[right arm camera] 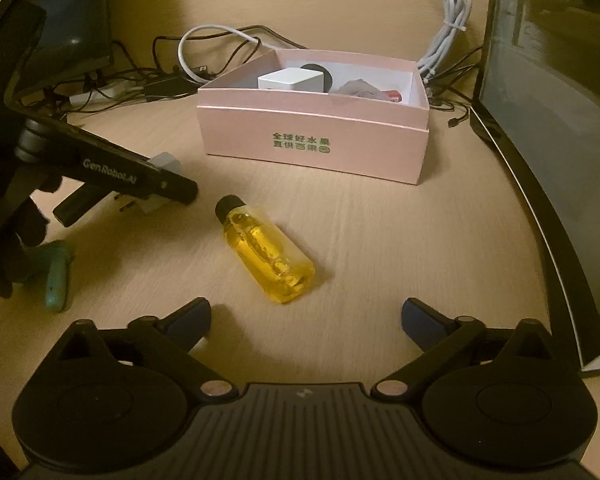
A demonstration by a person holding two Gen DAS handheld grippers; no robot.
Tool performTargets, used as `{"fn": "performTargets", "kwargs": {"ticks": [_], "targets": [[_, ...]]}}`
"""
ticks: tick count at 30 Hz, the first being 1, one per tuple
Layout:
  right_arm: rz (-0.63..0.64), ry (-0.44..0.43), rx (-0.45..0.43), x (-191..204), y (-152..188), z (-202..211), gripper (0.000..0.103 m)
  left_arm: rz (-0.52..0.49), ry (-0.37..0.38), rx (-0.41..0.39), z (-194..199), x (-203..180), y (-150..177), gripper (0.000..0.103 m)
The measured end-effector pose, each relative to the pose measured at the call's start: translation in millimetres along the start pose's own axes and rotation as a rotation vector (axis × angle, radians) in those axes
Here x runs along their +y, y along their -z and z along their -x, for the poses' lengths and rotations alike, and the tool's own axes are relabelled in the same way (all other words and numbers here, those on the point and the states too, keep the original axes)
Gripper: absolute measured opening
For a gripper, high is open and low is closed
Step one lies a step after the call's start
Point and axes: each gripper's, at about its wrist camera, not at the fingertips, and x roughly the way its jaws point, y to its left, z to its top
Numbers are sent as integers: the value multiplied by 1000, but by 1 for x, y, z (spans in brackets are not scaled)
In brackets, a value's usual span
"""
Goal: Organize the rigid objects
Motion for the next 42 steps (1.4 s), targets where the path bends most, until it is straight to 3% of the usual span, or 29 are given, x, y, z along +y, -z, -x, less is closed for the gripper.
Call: {"fn": "performTargets", "kwargs": {"ticks": [2, 5, 8, 10, 15, 21, 30, 38, 42], "targets": [[-10, 2, -3, -3, -5, 0, 79, -46, -14, -4, 4, -4, 5, 24], [-72, 27, 10, -13, -15, -4, 78, -7, -2, -6, 10, -2, 13, 24], [-95, 139, -6, -10, -19, -9, 78, 52, 17, -9, 16, 3, 19, 24], [-76, 163, -40, -4, -19, -9, 78, 76, 12, -9, 21, 4, 24, 24], [-121, -9, -25, 5, -28, -16, 79, 113, -3, -14, 29, 6, 33, 24], [-54, 66, -3, 21, -49, -52, 82, 128, -15, -10, 30, 6, 33, 24], [-81, 75, 22, 31, -75, -76, 83, 239, -60, -50, 31, 5, 38, 25], [-84, 98, 43, 27, -90, -88, 79, 236, -31, -57, 34, 9, 41, 25], [-47, 63, 64, 24, -90, -84, 79, 214, -45, -52, 34, 7, 40, 24]]}}
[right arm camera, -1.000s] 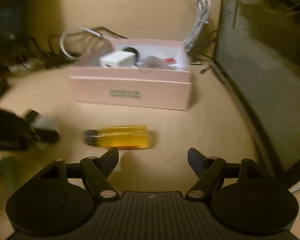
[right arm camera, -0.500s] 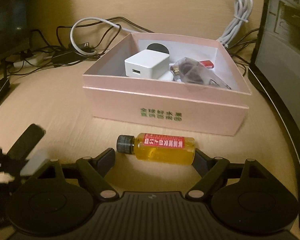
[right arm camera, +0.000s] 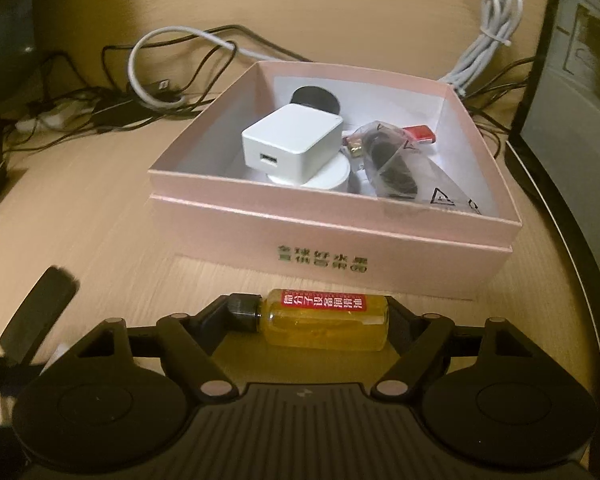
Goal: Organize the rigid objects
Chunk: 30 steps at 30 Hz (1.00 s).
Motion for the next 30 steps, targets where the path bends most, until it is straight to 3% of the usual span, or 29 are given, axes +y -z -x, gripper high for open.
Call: {"fn": "performTargets", "kwargs": {"ticks": [7, 15, 18, 25, 30], "targets": [[77, -55, -66, -2, 16, 50, 79, -85, -23, -11, -3, -7, -2, 24], [170, -36, -181, -6, 37, 109, 79, -94, 59, -21, 8, -2, -23, 24], [130, -28, -203, -15, 41, 122, 79, -73, 101, -43, 15, 4, -49, 24], [19, 14, -230, -35, 55, 141, 79, -94, 119, -184, 19, -1, -135, 24], [-3, 57, -220, -41, 68, 148, 79, -75, 101, -158, -19, -14, -179, 24]]}}
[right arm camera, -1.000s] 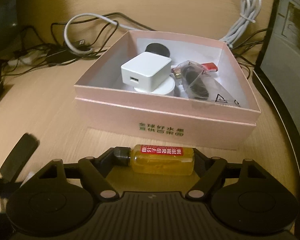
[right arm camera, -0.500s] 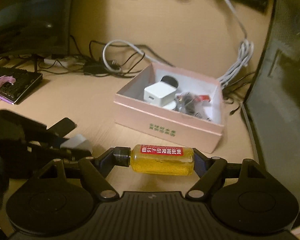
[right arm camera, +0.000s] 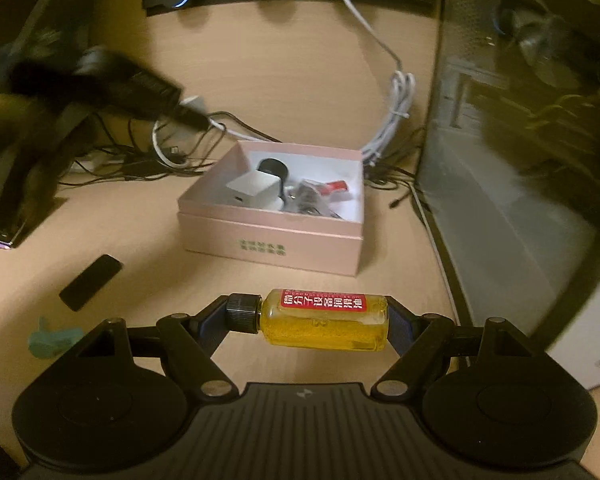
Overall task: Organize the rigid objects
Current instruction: 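Carry the white adapter over the pink box and open the left gripper, then lower the yellow bottle into the pink box and open the right gripper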
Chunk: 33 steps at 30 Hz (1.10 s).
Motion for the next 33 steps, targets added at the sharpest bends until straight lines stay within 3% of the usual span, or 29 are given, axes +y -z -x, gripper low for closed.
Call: {"fn": "performTargets", "kwargs": {"ticks": [3, 8, 14, 20, 24, 29, 33], "targets": [[2, 22, 12, -4, 6, 4, 79, 43, 4, 85, -38, 2, -6, 24], [15, 47, 38, -7, 11, 4, 79, 84, -38, 47, -51, 7, 2, 26], [8, 22, 26, -9, -1, -7, 79, 145, 18, -37, 10, 21, 30, 26], [38, -44, -39, -8, -59, -41, 79, 181, -5, 0, 80, 35, 89, 26], [66, -12, -47, 2, -106, -89, 79, 241, -46, 45, 111, 40, 127, 26], [64, 40, -104, 11, -156, -147, 79, 221, -101, 60, 140, 36, 153, 26], [145, 119, -88, 31, -179, -189, 80, 205, -145, 68, 157, 36, 168, 26]]}}
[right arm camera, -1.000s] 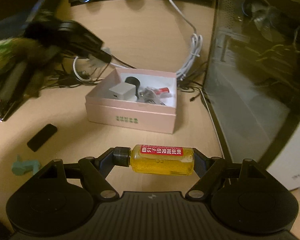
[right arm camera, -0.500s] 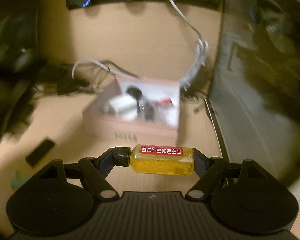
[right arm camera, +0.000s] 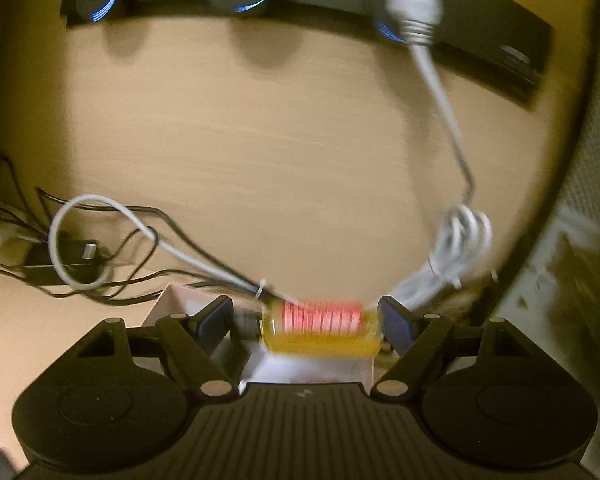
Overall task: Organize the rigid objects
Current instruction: 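Lower the yellow bottle into the pink box and open the right gripper, then grasp the teal clip with left gripper while right gripper grasps the black phone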
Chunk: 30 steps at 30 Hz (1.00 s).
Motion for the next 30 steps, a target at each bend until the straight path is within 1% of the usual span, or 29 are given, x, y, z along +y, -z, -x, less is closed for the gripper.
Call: {"fn": "performTargets", "kwargs": {"ticks": [1, 4, 6, 7, 9, 13, 15, 18, 21, 25, 28, 29, 30], "targets": [[23, 5, 2, 5, -3, -4, 80, -3, -11, 5, 3, 2, 4, 26], [105, -31, 30, 22, -6, -11, 80, 16, -34, 20, 7, 10, 15, 26], [122, -22, 32, 31, -4, -9, 80, 38, -46, 25, 10, 15, 20, 26], [112, -31, 31, 33, -4, -7, 80, 45, -50, 26, 10, 17, 21, 26], [61, -98, 26, 32, -1, 3, 80, 49, -52, 27, 9, 18, 22, 26], [-30, -261, 30, 35, 17, 33, 80, 54, -45, 30, 9, 19, 23, 26], [-38, -326, 35, 40, 32, 50, 80, 59, -32, 34, 7, 18, 23, 26], [14, -386, 41, 52, 54, 75, 80, 48, 0, 51, 0, 13, 24, 26], [93, -403, 39, 68, 74, 94, 80, 34, 28, 78, -10, 6, 28, 26], [132, -407, 39, 75, 92, 110, 80, 23, 54, 102, -20, -4, 33, 26], [139, -389, 71, 72, 100, 110, 80, 22, 94, 94, -25, -11, 36, 26], [134, -387, 84, 70, 104, 110, 80, 16, 116, 84, -26, -13, 36, 26], [127, -396, 89, 65, 108, 111, 80, 10, 120, 72, -27, -15, 36, 26]]}}
